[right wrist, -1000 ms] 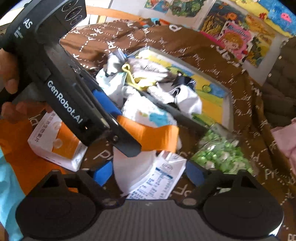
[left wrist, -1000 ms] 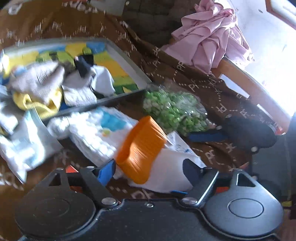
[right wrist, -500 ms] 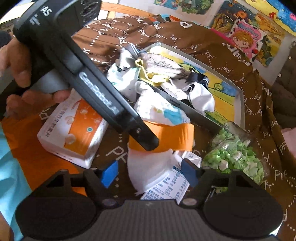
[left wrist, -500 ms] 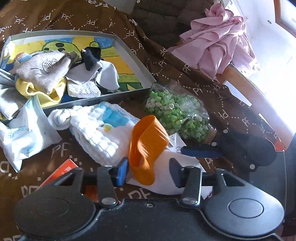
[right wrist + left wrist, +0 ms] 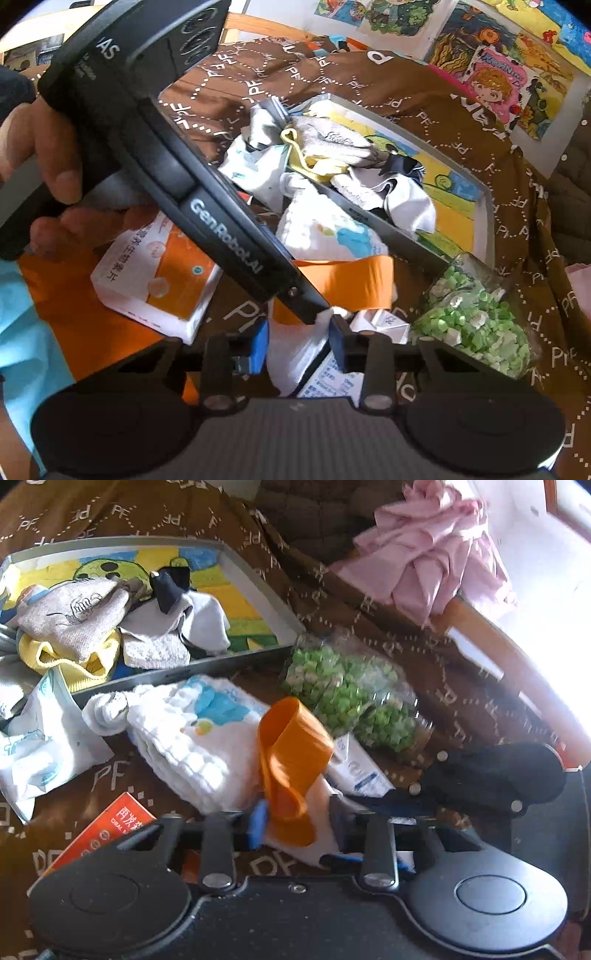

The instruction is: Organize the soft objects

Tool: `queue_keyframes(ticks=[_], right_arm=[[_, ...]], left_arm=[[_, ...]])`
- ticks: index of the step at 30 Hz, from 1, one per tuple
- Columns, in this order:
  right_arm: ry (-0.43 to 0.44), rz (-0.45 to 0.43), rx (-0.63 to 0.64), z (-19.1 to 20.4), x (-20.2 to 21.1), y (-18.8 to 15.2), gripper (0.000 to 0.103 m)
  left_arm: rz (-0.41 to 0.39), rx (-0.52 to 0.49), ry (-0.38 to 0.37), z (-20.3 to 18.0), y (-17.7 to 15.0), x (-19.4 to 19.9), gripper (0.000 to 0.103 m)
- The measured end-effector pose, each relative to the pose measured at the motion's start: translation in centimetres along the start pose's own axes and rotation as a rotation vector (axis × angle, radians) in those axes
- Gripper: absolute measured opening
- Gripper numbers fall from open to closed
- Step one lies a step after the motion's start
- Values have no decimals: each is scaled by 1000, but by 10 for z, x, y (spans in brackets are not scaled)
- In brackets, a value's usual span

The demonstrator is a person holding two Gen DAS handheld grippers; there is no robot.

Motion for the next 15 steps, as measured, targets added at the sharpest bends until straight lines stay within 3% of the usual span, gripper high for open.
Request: queue_keyframes(ticks=[9, 15], right_arm=[[-8, 33, 23, 6, -8, -6, 26], [-67, 48, 88, 18, -16, -8, 8]], left_arm=[[3, -7, 43, 1, -1, 1, 17], [-57, -114, 163, -10, 8, 9, 14]])
Point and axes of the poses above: each gripper's, at about its wrist camera, not at the fingertips, and x roughly against the way its jaws point, z to its left, y to its top, the point moved 1 cm from there along -x, roughly the way its jaws point, and after that the axes turned 15 degrees about -z, right-handed, at the moved point
